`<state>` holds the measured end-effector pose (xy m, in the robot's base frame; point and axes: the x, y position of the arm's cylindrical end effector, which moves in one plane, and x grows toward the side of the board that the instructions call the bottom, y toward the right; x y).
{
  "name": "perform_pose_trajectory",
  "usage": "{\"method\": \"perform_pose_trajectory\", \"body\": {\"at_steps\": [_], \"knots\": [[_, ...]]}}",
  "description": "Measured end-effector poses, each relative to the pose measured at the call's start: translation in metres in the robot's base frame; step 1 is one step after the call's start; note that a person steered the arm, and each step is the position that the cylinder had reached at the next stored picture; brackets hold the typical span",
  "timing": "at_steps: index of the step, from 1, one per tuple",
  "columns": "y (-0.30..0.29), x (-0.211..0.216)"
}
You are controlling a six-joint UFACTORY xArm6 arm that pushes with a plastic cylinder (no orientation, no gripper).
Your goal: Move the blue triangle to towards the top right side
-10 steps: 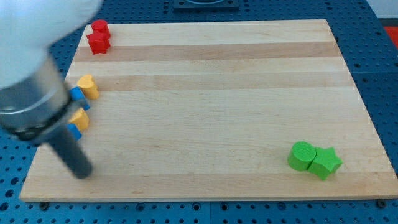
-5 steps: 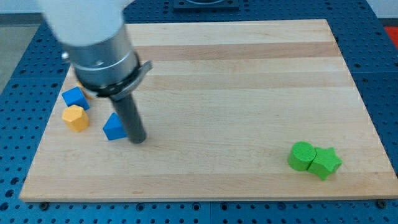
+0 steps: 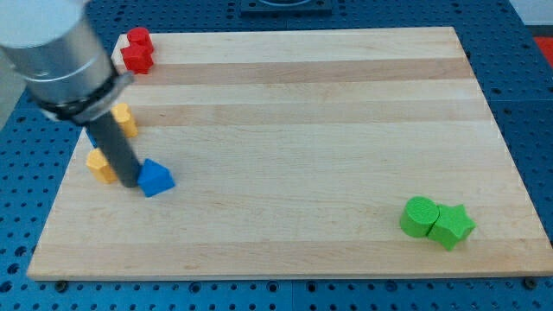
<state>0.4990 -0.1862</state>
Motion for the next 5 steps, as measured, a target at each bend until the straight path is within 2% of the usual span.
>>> {"method": "perform_pose_trajectory", "body": {"at_steps": [2, 4, 5], "knots": [[0.143, 0.012], [0.144, 0.064], [0.152, 0.069]]}}
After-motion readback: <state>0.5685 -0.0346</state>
